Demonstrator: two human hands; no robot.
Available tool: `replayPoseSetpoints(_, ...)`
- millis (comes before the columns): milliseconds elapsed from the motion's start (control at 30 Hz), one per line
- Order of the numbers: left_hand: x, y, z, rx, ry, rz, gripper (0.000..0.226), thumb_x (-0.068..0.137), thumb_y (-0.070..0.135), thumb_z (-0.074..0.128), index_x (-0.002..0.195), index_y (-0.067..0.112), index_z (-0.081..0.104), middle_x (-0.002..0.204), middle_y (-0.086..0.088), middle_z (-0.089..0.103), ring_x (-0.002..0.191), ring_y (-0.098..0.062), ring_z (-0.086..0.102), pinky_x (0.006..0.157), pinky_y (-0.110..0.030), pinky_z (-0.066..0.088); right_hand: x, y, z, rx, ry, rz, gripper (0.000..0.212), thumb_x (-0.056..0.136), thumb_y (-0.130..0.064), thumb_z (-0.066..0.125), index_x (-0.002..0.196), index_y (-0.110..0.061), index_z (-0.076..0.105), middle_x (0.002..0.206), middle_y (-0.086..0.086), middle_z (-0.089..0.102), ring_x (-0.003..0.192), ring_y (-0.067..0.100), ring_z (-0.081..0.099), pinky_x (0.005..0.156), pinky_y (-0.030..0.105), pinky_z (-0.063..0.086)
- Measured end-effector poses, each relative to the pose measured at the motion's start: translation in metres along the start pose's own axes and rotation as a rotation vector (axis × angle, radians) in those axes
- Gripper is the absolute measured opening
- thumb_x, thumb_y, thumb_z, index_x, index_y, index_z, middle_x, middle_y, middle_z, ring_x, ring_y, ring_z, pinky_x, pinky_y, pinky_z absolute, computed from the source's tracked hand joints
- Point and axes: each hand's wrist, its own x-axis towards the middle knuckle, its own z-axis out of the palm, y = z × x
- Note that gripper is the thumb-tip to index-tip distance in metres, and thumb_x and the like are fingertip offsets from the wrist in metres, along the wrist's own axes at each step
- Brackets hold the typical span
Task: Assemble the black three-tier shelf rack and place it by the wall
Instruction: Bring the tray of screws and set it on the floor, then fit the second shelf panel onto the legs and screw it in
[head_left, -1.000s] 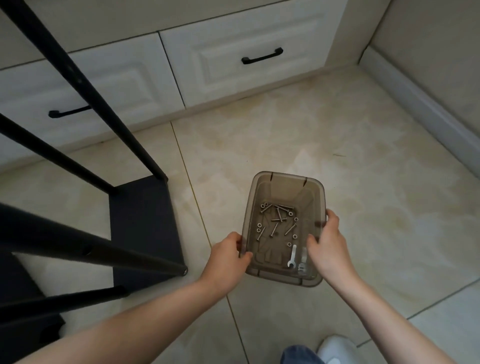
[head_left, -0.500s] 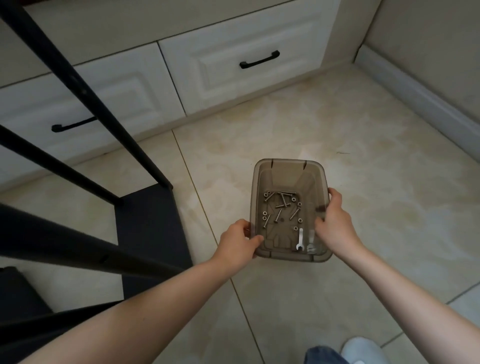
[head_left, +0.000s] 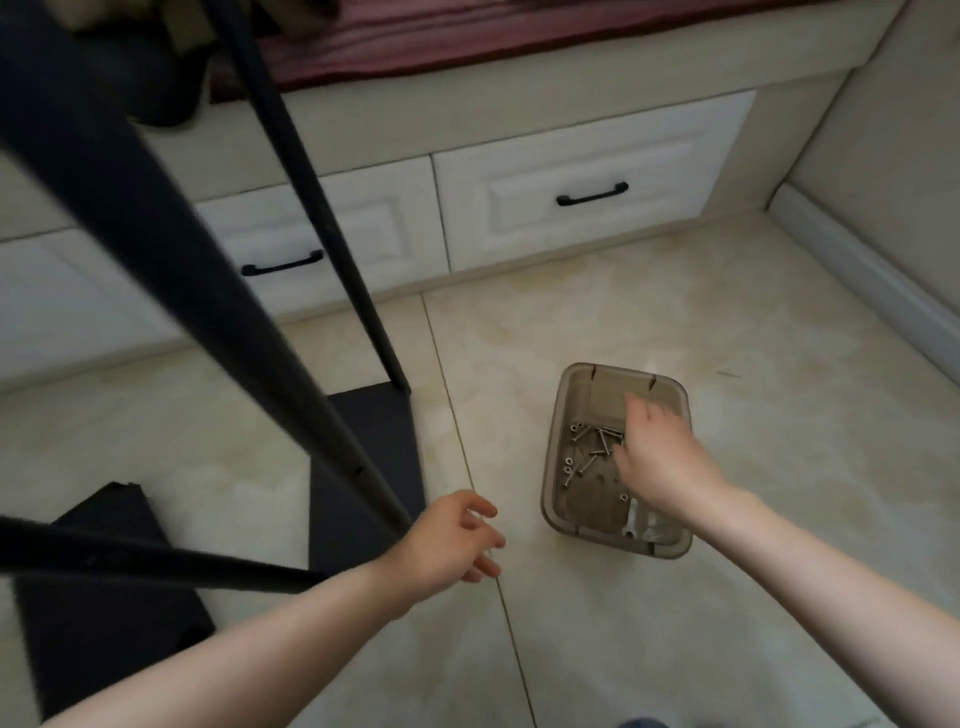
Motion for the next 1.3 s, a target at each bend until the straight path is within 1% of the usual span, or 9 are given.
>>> replayPoseSetpoints(300,-0.109,-0.033,-0.068,0.148,0.098,-0.09,0.012,0.092,0.016,0.06,0.103,0.022,0.059,0.101,-0.002,0.074,0.072,-0.007,0.071,0.064,-0.022,0.056,-0.036,-0.112,-0.075,0.194,-0.096,-0.416,0.049,0.099,-0.027,0.054,0.144,-0.013,0.043,0.138,0.004,0.057,0.129,0.021,0.051,0.105,0.029,0.039)
replayPoseSetpoints(533,-0.197,-0.035,-0.122,0.256,0.271,-0.149,0.006,0.097,0.019,0.058,0.103,0.02,0.059,0.1,-0.001,0.071,0.085,-0.012,0.071,0.064,-0.02,0.056,-0.094,-0.179,-0.124,0.392,-0.141,-0.599,0.048,0.097,-0.028,0.057,0.142,-0.026,0.042,0.128,-0.004,0.059,0.114,0.012,0.059,0.092,0.023,0.049)
replayPoseSetpoints(600,-0.217,-0.03,-0.133,0.261,0.381,-0.133,0.007,0.099,0.024,0.058,0.104,0.018,0.058,0.098,-0.003,0.071,0.082,-0.015,0.073,0.065,-0.023,0.06,-0.107,-0.19,-0.135,0.415,-0.139,-0.614,0.047,0.097,-0.025,0.056,0.141,-0.028,0.041,0.123,-0.005,0.058,0.109,0.013,0.062,0.087,0.024,0.052)
replayPoseSetpoints(733,-0.241,-0.013,-0.151,0.24,0.495,-0.164,0.031,0.1,0.035,0.06,0.116,0.008,0.055,0.1,-0.005,0.067,0.073,-0.016,0.074,0.065,-0.029,0.063,-0.121,-0.2,-0.149,0.372,-0.132,-0.592,0.049,0.097,-0.018,0.057,0.141,-0.028,0.04,0.125,-0.002,0.059,0.109,0.014,0.061,0.089,0.031,0.052)
replayPoseSetpoints(833,-0.246,0.002,-0.157,0.132,0.529,-0.112,0.038,0.098,0.043,0.063,0.117,0.02,0.041,0.103,-0.001,0.061,0.07,-0.016,0.075,0.062,-0.027,0.062,-0.125,-0.203,-0.153,0.391,-0.129,-0.567,0.039,0.099,-0.019,0.055,0.135,-0.027,0.045,0.124,-0.004,0.06,0.114,0.01,0.057,0.093,0.035,0.053)
replayPoseSetpoints(967,-0.234,0.01,-0.155,-0.06,0.58,0.033,0.029,0.1,0.038,0.06,0.12,0.021,0.047,0.101,-0.004,0.064,0.071,-0.023,0.076,0.061,-0.03,0.062,-0.125,-0.212,-0.153,0.396,-0.059,-0.545,0.035,0.099,-0.015,0.055,0.132,-0.025,0.051,0.122,0.0,0.065,0.112,0.017,0.062,0.097,0.043,0.053)
replayPoseSetpoints(1033,-0.229,0.011,-0.154,-0.202,0.609,0.074,0.026,0.103,0.034,0.055,0.123,0.017,0.051,0.091,-0.013,0.067,0.066,-0.026,0.075,0.056,-0.029,0.059,-0.125,-0.211,-0.15,0.403,-0.041,-0.55,0.036,0.099,-0.014,0.056,0.132,-0.027,0.051,0.119,0.0,0.068,0.107,0.016,0.065,0.094,0.042,0.055)
replayPoseSetpoints(1133,-0.223,0.01,-0.151,-0.283,0.665,0.152,0.02,0.105,0.029,0.053,0.117,0.014,0.055,0.078,-0.013,0.066,0.071,-0.029,0.074,0.057,-0.028,0.059,-0.127,-0.206,-0.145,0.438,-0.01,-0.538,0.031,0.1,-0.014,0.055,0.128,-0.027,0.053,0.114,0.001,0.07,0.103,0.016,0.067,0.091,0.042,0.056)
replayPoseSetpoints(1300,-0.217,0.003,-0.145,-0.173,0.735,0.258,0.011,0.104,0.035,0.053,0.1,0.025,0.057,0.076,-0.008,0.071,0.08,-0.025,0.074,0.08,-0.043,0.062,-0.142,-0.194,-0.135,0.525,0.033,-0.549,0.03,0.099,-0.011,0.056,0.115,-0.037,0.053,0.105,-0.008,0.07,0.102,0.008,0.067,0.087,0.037,0.059)
